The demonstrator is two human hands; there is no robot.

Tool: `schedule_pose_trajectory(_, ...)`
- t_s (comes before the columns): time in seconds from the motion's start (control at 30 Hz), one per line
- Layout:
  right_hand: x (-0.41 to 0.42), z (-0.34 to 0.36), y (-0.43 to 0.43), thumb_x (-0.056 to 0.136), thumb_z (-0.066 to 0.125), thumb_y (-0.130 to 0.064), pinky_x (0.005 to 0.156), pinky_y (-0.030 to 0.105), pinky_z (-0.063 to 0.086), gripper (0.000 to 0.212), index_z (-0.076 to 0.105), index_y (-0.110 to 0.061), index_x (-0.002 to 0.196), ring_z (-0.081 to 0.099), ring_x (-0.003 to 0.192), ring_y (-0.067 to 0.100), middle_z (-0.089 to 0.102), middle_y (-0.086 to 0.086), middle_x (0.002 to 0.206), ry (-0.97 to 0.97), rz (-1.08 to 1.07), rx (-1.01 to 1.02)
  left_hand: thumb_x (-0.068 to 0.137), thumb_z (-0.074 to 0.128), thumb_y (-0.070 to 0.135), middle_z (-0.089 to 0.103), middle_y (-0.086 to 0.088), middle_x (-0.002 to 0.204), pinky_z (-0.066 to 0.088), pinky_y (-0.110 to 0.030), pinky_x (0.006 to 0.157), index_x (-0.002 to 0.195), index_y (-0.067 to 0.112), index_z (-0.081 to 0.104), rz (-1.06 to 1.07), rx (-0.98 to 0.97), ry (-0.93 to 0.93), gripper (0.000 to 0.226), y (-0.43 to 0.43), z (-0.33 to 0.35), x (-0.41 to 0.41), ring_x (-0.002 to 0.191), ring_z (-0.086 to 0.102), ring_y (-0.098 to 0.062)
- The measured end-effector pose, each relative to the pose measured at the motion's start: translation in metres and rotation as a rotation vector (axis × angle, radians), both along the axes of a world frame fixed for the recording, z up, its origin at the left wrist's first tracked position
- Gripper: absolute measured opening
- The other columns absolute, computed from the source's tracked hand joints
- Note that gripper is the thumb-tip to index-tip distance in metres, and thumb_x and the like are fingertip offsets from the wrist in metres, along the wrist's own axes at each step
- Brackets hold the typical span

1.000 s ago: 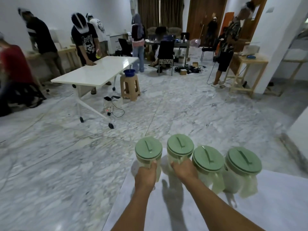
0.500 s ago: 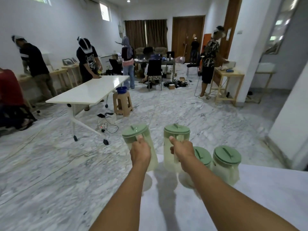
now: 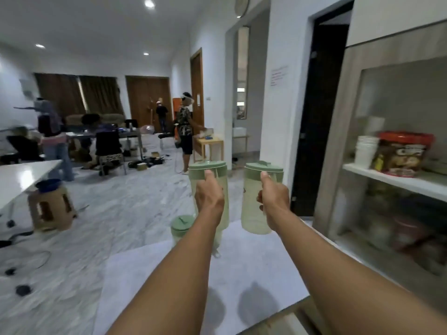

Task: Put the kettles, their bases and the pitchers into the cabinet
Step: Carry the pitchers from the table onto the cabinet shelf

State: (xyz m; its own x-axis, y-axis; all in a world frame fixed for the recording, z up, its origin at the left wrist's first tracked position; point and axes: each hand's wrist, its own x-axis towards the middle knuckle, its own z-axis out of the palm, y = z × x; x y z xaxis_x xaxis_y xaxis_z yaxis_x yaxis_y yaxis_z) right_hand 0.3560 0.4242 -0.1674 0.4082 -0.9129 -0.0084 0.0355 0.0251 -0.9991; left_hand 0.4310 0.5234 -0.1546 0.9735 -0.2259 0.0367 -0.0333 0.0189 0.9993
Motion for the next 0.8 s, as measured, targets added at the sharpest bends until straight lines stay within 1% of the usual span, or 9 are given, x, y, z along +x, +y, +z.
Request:
schedule_pose_trajectory(0.03,-0.029,0.006,-0.013,0.086,0.053,-0.056,0.076,0.043,0.049,0.044,0.063,-0.013,0.09,0.063,0.086,0.03,0.066,0.011,0.091,-0.007,-0.051,-0.011,0.096,0.027,0.051,0.071,-0.016,0.102,0.052,-0.043,0.087,0.1,0.008,0.066,-0.036,-0.026,-0.009,0.058,-0.018,0.005,-0.019,0.095,0.066,-0.033)
schedule_pose_trajectory(0.1,-0.095,0.022,-0.042,0.087,0.054,-0.054,0.081,0.044,0.051,0.043,0.066,-0.013,0.094,0.064,0.091,0.032,0.069,0.011,0.096,-0.008,-0.189,-0.024,0.096,0.029,0.049,0.071,-0.013,0.097,0.051,-0.041,0.084,0.105,0.008,0.066,-0.162,-0.05,-0.038,0.056,-0.057,0.018,-0.065,0.092,0.067,-0.031)
schedule_pose_trajectory(0.2,-0.202,0.037,-0.094,0.079,0.052,-0.058,0.093,0.047,0.051,0.06,0.067,-0.01,0.113,0.066,0.106,0.036,0.071,0.015,0.114,-0.073,-0.45,-0.064,0.096,0.029,0.048,0.071,-0.013,0.095,0.051,-0.039,0.082,0.107,0.006,0.066,-0.404,-0.035,-0.05,0.057,-0.121,0.038,-0.158,0.091,0.066,-0.031)
schedule_pose_trajectory(0.23,-0.21,0.042,-0.098,0.075,0.052,-0.06,0.095,0.047,0.05,0.065,0.066,-0.011,0.117,0.065,0.109,0.037,0.07,0.015,0.118,-0.077,-0.446,-0.065,0.096,0.029,0.048,0.071,-0.013,0.094,0.051,-0.039,0.083,0.107,0.007,0.066,-0.392,-0.073,-0.061,0.056,-0.127,0.041,-0.163,0.091,0.066,-0.031)
schedule_pose_trajectory(0.3,-0.26,0.049,-0.116,0.072,0.051,-0.063,0.098,0.048,0.051,0.072,0.066,-0.011,0.119,0.066,0.11,0.036,0.07,0.016,0.118,-0.04,-0.527,-0.089,0.095,0.03,0.047,0.072,-0.013,0.093,0.052,-0.042,0.088,0.103,0.01,0.067,-0.463,-0.12,-0.071,0.053,-0.156,0.048,-0.208,0.093,0.067,-0.032)
schedule_pose_trajectory(0.4,-0.352,0.056,-0.157,0.06,0.045,-0.075,0.095,0.051,0.053,0.088,0.067,-0.009,0.115,0.067,0.108,0.037,0.071,0.017,0.117,-0.054,-0.718,-0.098,0.095,0.03,0.05,0.072,-0.012,0.093,0.052,-0.045,0.089,0.088,0.015,0.064,-0.662,-0.131,-0.091,0.05,-0.214,0.05,-0.296,0.092,0.067,-0.032)
schedule_pose_trajectory(0.57,-0.498,0.075,-0.213,0.075,0.052,-0.065,0.094,0.048,0.051,0.073,0.061,-0.009,0.121,0.065,0.111,0.036,0.068,0.015,0.121,-0.056,-0.913,-0.168,0.097,0.029,0.048,0.071,-0.014,0.094,0.051,-0.044,0.086,0.072,0.018,0.057,-0.88,-0.186,-0.09,0.048,-0.3,0.061,-0.443,0.089,0.067,-0.031)
schedule_pose_trajectory(0.7,-0.602,0.076,-0.261,0.084,0.052,-0.061,0.093,0.045,0.049,0.068,0.059,-0.006,0.124,0.065,0.11,0.036,0.068,0.015,0.12,0.004,-1.043,-0.221,0.101,0.029,0.043,0.07,-0.014,0.094,0.049,-0.04,0.08,0.073,0.022,0.053,-1.04,-0.213,-0.056,0.042,-0.36,0.063,-0.545,0.09,0.065,-0.029)
schedule_pose_trajectory(0.8,-0.672,0.073,-0.294,0.087,0.052,-0.059,0.093,0.044,0.047,0.073,0.051,-0.004,0.136,0.063,0.107,0.03,0.066,0.015,0.121,0.037,-1.117,-0.261,0.101,0.029,0.044,0.069,-0.014,0.096,0.049,-0.04,0.081,0.076,0.024,0.053,-1.134,-0.217,-0.028,0.04,-0.404,0.058,-0.614,0.091,0.064,-0.028)
